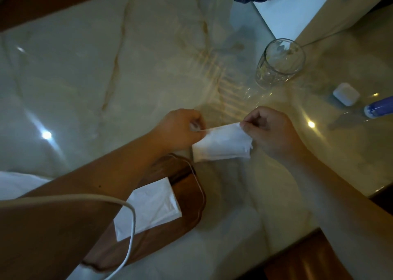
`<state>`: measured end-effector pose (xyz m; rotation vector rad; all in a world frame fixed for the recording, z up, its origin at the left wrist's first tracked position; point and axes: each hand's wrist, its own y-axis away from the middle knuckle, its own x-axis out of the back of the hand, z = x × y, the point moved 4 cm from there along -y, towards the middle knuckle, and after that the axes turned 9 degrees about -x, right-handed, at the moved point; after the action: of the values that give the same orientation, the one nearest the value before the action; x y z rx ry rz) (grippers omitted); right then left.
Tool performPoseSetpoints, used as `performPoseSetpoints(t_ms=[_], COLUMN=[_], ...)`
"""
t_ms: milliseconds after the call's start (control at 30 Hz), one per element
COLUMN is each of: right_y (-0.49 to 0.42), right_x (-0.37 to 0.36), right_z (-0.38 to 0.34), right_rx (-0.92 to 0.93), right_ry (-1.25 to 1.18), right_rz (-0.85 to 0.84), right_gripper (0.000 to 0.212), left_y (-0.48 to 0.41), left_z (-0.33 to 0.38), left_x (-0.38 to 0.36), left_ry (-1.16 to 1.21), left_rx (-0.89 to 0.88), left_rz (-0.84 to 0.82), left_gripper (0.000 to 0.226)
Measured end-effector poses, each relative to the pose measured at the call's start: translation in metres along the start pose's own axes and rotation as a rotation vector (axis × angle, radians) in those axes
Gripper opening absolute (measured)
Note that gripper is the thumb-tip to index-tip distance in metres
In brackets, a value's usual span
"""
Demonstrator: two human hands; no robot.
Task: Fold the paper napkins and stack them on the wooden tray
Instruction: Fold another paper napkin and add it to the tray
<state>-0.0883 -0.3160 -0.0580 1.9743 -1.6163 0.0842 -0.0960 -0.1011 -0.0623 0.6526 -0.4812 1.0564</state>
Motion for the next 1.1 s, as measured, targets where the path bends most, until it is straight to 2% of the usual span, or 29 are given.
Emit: performPoseSetpoints(t_ms=[167,233,433,667,867,1100], right_y=[0.005,0.009,0.029,0.064,0.094,0.093], right_x=[-0.003,-0.010,-0.050,-0.108,-0.151,-0.174], right_z=[-0.018,-0.025,-0.044,-0.050,-0.040,-0.028], right_rx=[0.031,0.021,0.015,0.033,0.039,0.039], right_ry=[-0.230,-0.272,-0.294,-0.144,0.087,0.182], right_rz=[0.044,0.037,-0.038,-0.212,-0.326,-0.324], right_gripper=[0.016,0.015,0.009,0.011,0.015,0.016], left_y=[0.025,0.039,0.095,0.173,0.229,0.239], left_z=[0.005,0.005,-0.003,-0.038,-0.064,-0.073], left_x=[0.007,0.007,0.017,0.017,0.010,0.006], left_ry=[0.634,0.816,1.047,0.871,0.551,0.411], left_rx=[0.215,0.286,0.421,0.562,0.595,0.615], left_rz=[0.165,0.238,0.362,0.515,0.558,0.535], left_gripper=[0.008,0.006,0.012,0.007,0.010,0.012])
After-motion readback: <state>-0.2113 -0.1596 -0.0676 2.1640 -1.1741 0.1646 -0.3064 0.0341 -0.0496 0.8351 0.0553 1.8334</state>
